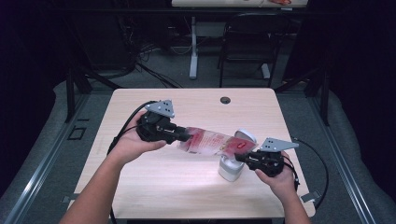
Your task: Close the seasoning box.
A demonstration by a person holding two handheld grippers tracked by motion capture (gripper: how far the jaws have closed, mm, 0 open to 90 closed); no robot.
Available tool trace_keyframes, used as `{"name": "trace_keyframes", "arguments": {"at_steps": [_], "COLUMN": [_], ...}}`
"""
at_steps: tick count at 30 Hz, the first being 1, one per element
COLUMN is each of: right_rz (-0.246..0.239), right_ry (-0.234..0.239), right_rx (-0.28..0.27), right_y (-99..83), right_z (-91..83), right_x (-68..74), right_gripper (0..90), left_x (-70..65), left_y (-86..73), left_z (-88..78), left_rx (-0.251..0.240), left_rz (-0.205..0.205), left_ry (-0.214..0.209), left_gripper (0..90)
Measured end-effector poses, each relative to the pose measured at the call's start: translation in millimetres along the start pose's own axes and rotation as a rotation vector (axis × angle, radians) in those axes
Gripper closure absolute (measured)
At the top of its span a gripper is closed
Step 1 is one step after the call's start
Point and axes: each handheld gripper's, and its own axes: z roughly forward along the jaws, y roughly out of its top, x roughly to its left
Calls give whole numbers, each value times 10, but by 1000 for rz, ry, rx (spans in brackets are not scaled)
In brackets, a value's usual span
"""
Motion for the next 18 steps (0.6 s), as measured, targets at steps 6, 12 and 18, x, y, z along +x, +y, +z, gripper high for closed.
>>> {"name": "trace_keyframes", "arguments": {"at_steps": [6,12,18], "right_rz": [-3,-1,-2], "right_ry": [-2,-3,4], "right_rx": [-6,-19,-28], "right_y": [19,33,43], "right_z": [-6,-17,-14], "right_x": [14,22,30], "right_gripper": [808,808,803], "left_x": [24,46,64], "left_y": [-94,-193,-272], "left_z": [-4,2,2], "left_rx": [-11,-16,-21], "left_rz": [-19,-38,-55], "left_ry": [-1,6,6], "left_gripper": [772,770,768]}}
